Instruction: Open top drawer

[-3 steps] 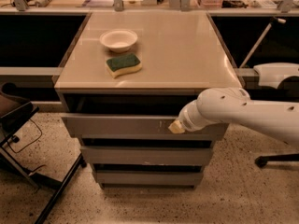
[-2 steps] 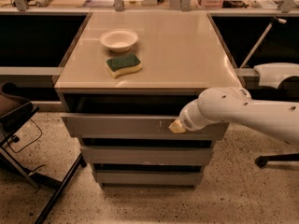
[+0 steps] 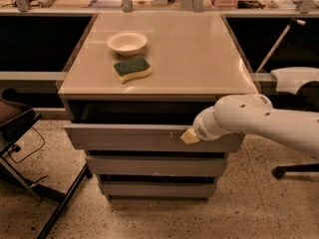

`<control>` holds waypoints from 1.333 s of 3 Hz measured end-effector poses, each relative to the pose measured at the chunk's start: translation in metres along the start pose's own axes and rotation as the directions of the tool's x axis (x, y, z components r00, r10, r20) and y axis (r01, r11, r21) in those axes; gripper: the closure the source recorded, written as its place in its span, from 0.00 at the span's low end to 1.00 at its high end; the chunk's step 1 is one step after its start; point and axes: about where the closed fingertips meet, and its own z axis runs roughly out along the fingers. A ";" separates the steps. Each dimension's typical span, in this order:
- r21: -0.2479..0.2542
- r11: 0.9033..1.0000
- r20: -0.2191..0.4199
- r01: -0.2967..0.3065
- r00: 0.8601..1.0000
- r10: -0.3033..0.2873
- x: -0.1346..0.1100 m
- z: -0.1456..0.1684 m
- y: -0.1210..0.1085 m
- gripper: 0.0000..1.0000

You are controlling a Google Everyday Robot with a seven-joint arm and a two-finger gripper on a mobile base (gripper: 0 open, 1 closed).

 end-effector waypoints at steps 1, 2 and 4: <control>0.017 1.000 -0.005 -0.020 1.000 0.021 0.017 -0.010 0.016 1.00; 0.017 1.000 -0.005 -0.021 1.000 0.021 0.015 -0.014 0.016 1.00; 0.025 0.999 -0.004 -0.036 0.999 0.036 0.026 -0.025 0.027 1.00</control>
Offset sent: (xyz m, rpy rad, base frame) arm -0.4429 -0.0512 -0.0695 -0.0203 -0.0252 -0.4956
